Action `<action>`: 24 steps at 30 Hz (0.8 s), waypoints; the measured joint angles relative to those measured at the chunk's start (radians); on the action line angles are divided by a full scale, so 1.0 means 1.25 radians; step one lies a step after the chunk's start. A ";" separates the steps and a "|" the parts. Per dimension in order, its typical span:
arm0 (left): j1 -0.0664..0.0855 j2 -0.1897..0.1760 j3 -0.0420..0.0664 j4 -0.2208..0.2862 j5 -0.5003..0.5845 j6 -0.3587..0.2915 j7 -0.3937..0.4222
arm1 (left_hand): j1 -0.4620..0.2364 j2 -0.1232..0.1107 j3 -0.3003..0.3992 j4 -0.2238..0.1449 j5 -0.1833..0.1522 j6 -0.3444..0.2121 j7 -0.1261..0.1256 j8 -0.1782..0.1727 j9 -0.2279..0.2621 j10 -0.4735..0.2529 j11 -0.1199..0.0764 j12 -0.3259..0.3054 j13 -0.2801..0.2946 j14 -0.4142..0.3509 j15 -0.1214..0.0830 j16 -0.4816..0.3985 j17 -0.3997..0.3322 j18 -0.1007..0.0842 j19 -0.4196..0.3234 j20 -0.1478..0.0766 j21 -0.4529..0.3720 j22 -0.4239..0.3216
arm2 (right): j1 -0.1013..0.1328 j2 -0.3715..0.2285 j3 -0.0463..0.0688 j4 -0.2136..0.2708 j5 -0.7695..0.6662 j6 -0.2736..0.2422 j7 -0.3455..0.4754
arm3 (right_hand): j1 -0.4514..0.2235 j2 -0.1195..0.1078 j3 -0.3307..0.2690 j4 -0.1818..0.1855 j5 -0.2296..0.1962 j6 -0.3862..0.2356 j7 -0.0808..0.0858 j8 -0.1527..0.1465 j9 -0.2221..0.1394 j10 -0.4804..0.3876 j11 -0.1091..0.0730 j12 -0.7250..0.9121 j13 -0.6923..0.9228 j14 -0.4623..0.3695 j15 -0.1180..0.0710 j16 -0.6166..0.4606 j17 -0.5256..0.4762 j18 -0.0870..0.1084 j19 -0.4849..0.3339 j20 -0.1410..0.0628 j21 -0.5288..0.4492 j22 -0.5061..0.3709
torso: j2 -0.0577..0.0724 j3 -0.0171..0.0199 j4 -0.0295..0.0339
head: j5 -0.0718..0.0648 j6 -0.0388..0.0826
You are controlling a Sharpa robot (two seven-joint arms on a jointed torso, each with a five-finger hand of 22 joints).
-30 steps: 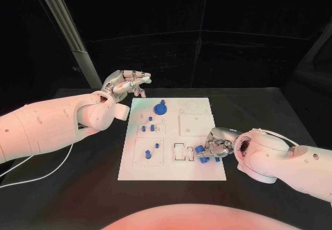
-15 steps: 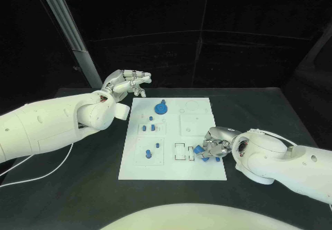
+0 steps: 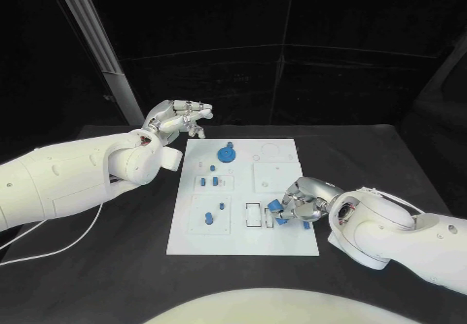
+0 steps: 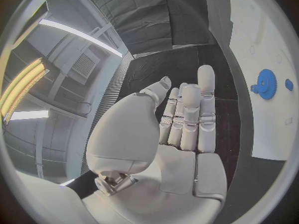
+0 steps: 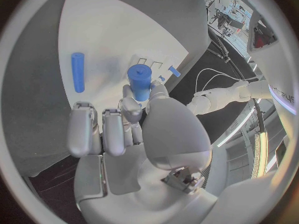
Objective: Assemble the parts on the task board
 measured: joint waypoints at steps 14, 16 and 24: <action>0.000 0.000 0.000 0.003 0.000 0.000 0.000 | 0.003 0.003 0.000 0.000 0.000 0.000 0.000 0.000 0.000 0.000 0.000 0.000 -0.001 0.000 0.000 0.000 0.000 0.000 0.000 0.000 0.000 0.000 | 0.000 0.061 0.000 -0.027 0.062 -0.014 0.006 | -0.035 0.026 -0.013 0.022 0.012 0.012 -0.002 0.000 0.021 0.000 0.000 -0.010 -0.001 0.002 -0.003 0.003 0.006 0.000 0.003 -0.003 0.000 0.001 | 0.001 -0.0004 0.0001 | 0.005 -0.001; 0.000 0.001 0.000 0.003 0.000 0.000 0.000 | 0.003 0.003 0.000 0.000 0.000 0.000 0.000 0.000 0.000 0.000 0.000 0.000 -0.001 0.000 0.000 0.000 0.000 0.000 0.000 0.000 0.000 0.000 | 0.000 0.073 0.000 -0.032 0.068 -0.011 0.004 | -0.038 0.023 -0.013 0.022 0.012 0.015 -0.005 0.000 0.022 0.001 -0.001 -0.012 -0.002 0.000 -0.006 0.003 0.008 0.000 0.003 -0.003 0.000 0.001 | 0.001 -0.0005 0.0002 | 0.006 -0.002; 0.000 0.001 0.000 0.004 0.000 0.000 0.000 | 0.003 0.003 0.000 0.000 0.000 0.000 0.000 0.000 0.000 0.000 0.000 0.000 -0.001 0.000 0.000 0.000 0.000 0.000 0.000 0.000 0.000 0.000 | 0.000 0.094 0.000 -0.051 0.081 0.008 -0.010 | -0.046 0.031 -0.014 0.022 0.007 0.022 -0.007 0.000 0.023 0.003 -0.003 -0.016 -0.003 0.000 -0.006 0.003 0.009 0.000 0.003 -0.003 0.000 0.002 | 0.001 -0.0002 0.0001 | 0.010 -0.004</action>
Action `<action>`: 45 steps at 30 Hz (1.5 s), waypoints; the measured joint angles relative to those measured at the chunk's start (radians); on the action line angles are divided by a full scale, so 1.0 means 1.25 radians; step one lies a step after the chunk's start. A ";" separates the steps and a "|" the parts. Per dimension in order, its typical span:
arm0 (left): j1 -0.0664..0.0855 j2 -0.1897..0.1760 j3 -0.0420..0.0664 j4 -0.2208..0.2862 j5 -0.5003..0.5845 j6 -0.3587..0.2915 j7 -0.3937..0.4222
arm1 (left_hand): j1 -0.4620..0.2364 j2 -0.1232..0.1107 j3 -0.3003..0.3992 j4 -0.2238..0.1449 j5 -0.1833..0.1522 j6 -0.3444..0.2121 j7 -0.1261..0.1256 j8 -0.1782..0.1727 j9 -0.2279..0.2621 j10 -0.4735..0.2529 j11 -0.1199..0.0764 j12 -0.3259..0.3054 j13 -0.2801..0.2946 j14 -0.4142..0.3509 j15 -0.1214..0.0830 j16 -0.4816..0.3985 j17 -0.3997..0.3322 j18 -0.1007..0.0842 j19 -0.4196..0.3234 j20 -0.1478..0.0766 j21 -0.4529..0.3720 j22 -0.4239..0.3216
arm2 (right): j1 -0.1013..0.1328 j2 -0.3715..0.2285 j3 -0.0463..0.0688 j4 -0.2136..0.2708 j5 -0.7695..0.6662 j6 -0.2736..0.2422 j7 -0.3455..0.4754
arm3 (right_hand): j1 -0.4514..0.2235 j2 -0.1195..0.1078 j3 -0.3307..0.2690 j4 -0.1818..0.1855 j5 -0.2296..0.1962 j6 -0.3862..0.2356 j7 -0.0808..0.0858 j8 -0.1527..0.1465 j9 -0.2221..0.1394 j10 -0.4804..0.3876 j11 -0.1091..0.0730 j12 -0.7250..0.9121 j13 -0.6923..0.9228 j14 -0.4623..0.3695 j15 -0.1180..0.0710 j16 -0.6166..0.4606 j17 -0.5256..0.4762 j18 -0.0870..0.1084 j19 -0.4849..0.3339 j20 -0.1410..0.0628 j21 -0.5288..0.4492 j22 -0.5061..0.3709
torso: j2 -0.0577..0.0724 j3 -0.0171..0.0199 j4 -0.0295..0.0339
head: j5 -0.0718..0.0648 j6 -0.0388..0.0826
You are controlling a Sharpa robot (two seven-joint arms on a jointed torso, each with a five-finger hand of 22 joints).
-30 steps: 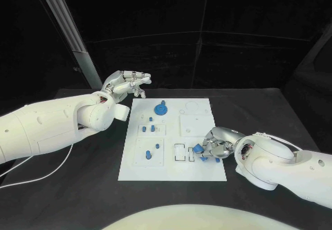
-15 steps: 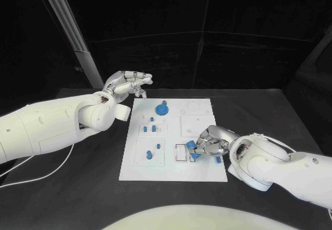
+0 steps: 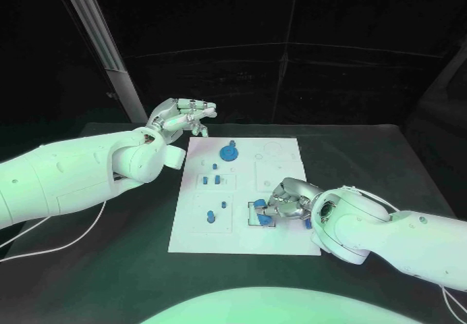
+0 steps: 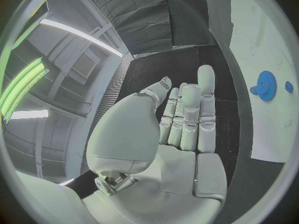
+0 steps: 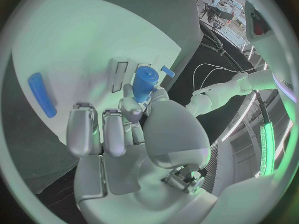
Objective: Assemble the parts on the task board
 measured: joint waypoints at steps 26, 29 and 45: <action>0.000 0.002 0.000 -0.001 0.000 0.000 -0.001 | 0.000 0.000 0.000 0.000 0.000 0.000 0.000 0.000 0.000 0.000 0.000 0.000 0.000 0.000 0.000 0.000 0.000 0.000 0.000 0.000 0.000 0.000 | 0.000 0.027 0.000 -0.023 -0.034 0.039 -0.030 | -0.185 -0.053 -0.062 0.002 -0.331 0.004 0.001 -0.026 0.032 -0.019 0.001 -0.108 -0.064 0.003 -0.003 -0.007 -0.024 0.000 0.003 -0.003 -0.004 -0.010 | -0.001 0.0011 -0.0025 | 0.004 -0.005; 0.000 0.002 0.000 -0.001 0.000 0.000 -0.001 | 0.000 0.000 0.000 0.000 0.000 0.000 0.000 0.000 0.000 0.000 0.000 0.000 0.000 0.000 0.000 0.000 0.000 0.000 0.000 0.000 0.000 0.000 | 0.001 0.025 0.000 -0.019 -0.040 0.045 -0.031 | -0.131 -0.040 -0.035 -0.022 -0.315 0.004 0.001 -0.030 0.037 -0.021 0.003 -0.112 -0.065 0.003 -0.003 -0.010 -0.024 0.000 0.003 -0.003 -0.004 -0.010 | -0.001 0.0014 -0.0025 | 0.002 -0.005; 0.000 0.004 0.000 -0.003 0.000 0.001 -0.001 | 0.000 0.000 0.000 0.000 0.000 0.000 0.000 0.000 0.000 0.000 0.000 0.000 0.000 0.000 0.000 0.000 0.000 0.000 0.000 0.000 0.000 0.000 | 0.001 0.023 0.001 -0.012 -0.094 0.059 -0.032 | 0.052 -0.011 0.016 -0.123 -0.307 0.012 -0.001 -0.030 0.058 -0.017 0.000 -0.112 -0.054 0.003 -0.003 -0.010 -0.015 0.000 0.003 -0.003 -0.004 -0.002 | -0.001 0.0015 -0.0026 | -0.001 -0.005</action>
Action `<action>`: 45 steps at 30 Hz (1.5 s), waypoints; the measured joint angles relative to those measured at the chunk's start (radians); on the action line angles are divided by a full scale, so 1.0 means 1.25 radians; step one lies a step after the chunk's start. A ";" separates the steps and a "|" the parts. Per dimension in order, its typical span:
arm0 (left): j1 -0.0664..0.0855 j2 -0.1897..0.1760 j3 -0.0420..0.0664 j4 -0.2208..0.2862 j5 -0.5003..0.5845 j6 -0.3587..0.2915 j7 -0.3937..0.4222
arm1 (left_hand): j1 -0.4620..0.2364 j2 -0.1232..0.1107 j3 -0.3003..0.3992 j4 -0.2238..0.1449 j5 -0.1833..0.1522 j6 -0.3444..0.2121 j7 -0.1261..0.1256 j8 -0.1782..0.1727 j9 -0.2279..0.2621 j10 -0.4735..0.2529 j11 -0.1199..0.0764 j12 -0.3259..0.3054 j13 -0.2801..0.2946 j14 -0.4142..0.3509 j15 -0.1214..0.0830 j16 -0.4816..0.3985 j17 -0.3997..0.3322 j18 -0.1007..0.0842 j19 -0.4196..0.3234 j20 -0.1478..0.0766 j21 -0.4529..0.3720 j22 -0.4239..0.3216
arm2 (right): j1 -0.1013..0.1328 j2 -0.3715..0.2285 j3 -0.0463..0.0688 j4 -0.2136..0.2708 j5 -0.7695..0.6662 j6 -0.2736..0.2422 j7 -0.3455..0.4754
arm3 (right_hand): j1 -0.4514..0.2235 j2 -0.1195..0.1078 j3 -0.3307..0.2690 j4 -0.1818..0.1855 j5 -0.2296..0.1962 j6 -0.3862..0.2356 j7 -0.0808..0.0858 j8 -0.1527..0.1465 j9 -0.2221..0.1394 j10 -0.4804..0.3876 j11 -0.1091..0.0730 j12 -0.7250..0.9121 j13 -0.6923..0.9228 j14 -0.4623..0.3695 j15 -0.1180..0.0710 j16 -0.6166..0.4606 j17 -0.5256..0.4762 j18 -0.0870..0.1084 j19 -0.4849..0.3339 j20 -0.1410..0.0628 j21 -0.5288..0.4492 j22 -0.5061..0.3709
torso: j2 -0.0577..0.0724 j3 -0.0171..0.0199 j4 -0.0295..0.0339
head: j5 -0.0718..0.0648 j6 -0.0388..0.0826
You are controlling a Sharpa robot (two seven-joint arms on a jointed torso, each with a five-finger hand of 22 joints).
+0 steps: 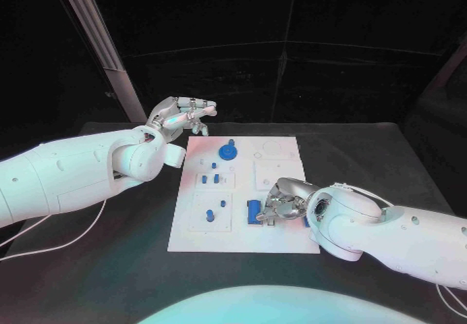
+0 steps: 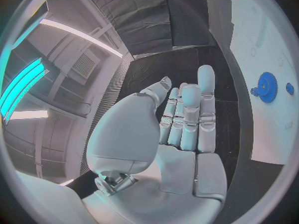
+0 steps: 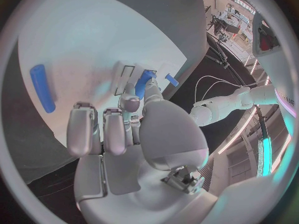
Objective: Assemble the parts on the task board
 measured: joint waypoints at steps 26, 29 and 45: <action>0.000 -0.004 0.000 0.001 0.000 0.001 -0.002 | 0.000 0.000 0.000 0.000 0.000 0.000 0.000 0.000 0.000 -0.003 0.003 0.006 0.000 0.000 0.000 0.000 -0.003 0.000 0.000 0.000 -0.006 -0.002 | 0.021 -0.235 0.000 0.065 0.036 -0.055 0.113 | -0.021 0.008 -0.054 0.036 0.107 -0.055 0.028 -0.062 -0.014 -0.037 0.020 -0.110 -0.077 -0.003 0.009 -0.005 -0.008 0.000 -0.007 0.007 -0.009 -0.014 | -0.001 -0.0010 -0.0014 | -0.023 0.013; 0.000 -0.004 0.000 0.001 0.000 0.001 -0.002 | 0.000 0.000 0.000 0.000 0.000 0.000 0.000 0.000 0.000 -0.003 0.003 0.006 0.000 0.000 0.000 0.000 -0.003 0.000 0.000 0.000 -0.006 -0.002 | 0.021 -0.243 0.000 0.066 0.021 -0.044 0.111 | -0.021 0.008 -0.056 0.039 0.107 -0.055 0.028 -0.062 -0.014 -0.037 0.020 -0.110 -0.079 -0.003 0.009 -0.005 -0.012 0.000 -0.010 0.010 -0.009 -0.014 | -0.001 -0.0009 -0.0020 | -0.027 0.015; 0.000 -0.008 0.000 0.003 0.000 0.001 -0.002 | 0.000 0.000 0.000 0.000 0.000 0.000 0.000 0.000 0.000 -0.003 0.003 0.006 0.000 0.000 0.000 0.000 -0.003 0.000 0.000 0.000 -0.006 -0.002 | 0.018 -0.199 -0.001 0.030 -0.071 0.076 0.031 | -0.026 0.013 -0.074 0.057 0.108 -0.036 0.018 -0.062 -0.014 -0.037 0.020 -0.110 -0.074 -0.003 0.009 -0.019 -0.028 0.000 -0.010 0.010 -0.015 -0.024 | 0.000 0.0002 -0.0022 | -0.032 0.013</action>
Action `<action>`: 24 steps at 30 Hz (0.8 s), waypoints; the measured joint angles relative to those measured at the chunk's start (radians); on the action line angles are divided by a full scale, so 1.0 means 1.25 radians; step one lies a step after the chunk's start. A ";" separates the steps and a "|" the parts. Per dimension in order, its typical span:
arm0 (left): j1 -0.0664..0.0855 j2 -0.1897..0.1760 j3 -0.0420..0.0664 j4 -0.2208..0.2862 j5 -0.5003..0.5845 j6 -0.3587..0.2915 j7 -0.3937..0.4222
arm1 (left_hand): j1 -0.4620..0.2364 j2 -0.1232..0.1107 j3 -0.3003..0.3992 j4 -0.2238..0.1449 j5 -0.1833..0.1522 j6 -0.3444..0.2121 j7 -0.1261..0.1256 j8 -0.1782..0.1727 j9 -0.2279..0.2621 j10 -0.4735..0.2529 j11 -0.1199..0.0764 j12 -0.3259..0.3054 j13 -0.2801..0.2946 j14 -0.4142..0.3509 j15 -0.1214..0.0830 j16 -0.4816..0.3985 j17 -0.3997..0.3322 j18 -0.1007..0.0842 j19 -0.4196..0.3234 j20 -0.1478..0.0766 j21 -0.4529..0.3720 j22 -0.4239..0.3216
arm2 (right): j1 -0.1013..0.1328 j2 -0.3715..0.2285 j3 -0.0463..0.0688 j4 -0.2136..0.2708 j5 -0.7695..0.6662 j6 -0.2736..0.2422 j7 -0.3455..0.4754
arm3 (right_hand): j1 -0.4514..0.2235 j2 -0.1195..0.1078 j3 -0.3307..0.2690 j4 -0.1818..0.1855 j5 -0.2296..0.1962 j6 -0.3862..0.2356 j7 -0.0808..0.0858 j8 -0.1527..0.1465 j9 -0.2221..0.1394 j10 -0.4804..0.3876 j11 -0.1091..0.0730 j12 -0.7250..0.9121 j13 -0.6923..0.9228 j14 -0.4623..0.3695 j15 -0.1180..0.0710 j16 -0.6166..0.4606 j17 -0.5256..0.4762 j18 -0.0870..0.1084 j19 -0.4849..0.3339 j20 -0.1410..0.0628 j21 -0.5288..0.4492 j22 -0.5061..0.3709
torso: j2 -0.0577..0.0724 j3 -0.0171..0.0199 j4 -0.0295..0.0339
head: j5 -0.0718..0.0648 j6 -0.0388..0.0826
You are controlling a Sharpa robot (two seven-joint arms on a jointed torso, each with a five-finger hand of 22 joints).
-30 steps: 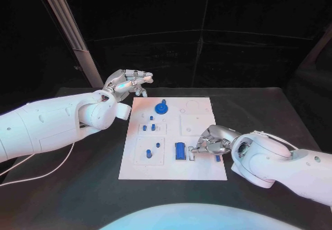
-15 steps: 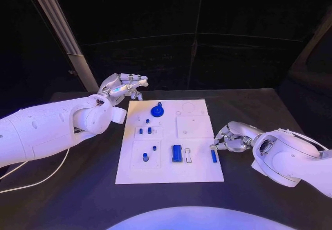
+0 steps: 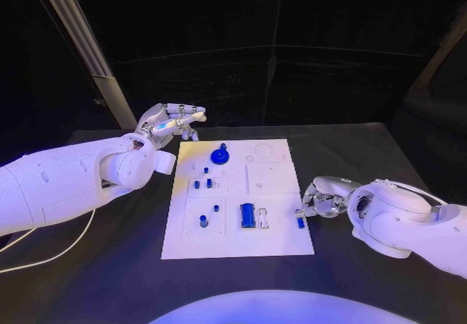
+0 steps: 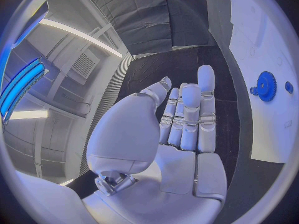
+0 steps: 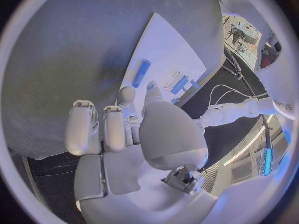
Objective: Assemble the parts on the task board
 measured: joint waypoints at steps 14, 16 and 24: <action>0.000 -0.001 0.000 0.000 0.000 0.001 0.000 | 0.000 0.000 0.000 0.000 0.000 0.000 0.000 0.000 0.000 0.000 0.000 0.000 0.000 0.000 0.000 0.000 0.000 0.000 0.000 0.000 0.000 0.000 | -0.006 0.029 0.003 -0.012 -0.037 0.042 -0.024 | 0.021 -0.005 -0.002 -0.006 0.003 0.009 -0.002 0.008 0.009 0.003 -0.003 0.000 0.002 0.000 0.000 0.000 0.000 0.000 0.000 0.000 0.000 0.000 | 0.000 -0.0005 0.0002 | 0.002 -0.004; 0.000 -0.001 0.000 0.000 0.000 0.001 0.000 | 0.000 0.000 0.000 0.000 0.000 0.000 0.000 0.000 0.000 0.000 0.000 0.000 0.000 0.000 0.000 0.000 0.000 0.000 0.000 0.000 0.000 0.000 | -0.006 0.031 0.003 -0.013 -0.041 0.044 -0.024 | 0.026 0.000 -0.001 -0.008 0.003 0.010 -0.002 0.010 0.010 0.003 -0.003 0.000 0.002 0.000 0.000 0.000 0.000 0.000 0.000 0.000 0.000 0.000 | 0.000 -0.0005 0.0002 | 0.003 -0.004; 0.000 -0.002 0.000 0.001 0.000 0.001 0.000 | 0.000 0.000 0.000 0.000 0.000 0.000 0.000 0.004 0.000 0.000 0.000 0.000 0.000 0.000 0.000 0.000 0.000 0.000 0.000 0.000 0.000 0.000 | -0.007 0.047 0.004 -0.013 -0.078 0.064 -0.026 | 0.087 0.000 0.009 -0.048 -0.007 0.014 -0.001 0.011 0.014 0.003 -0.003 0.000 0.002 0.000 0.000 0.000 0.004 0.000 0.000 0.000 0.000 0.002 | 0.000 -0.0007 0.0002 | 0.004 -0.005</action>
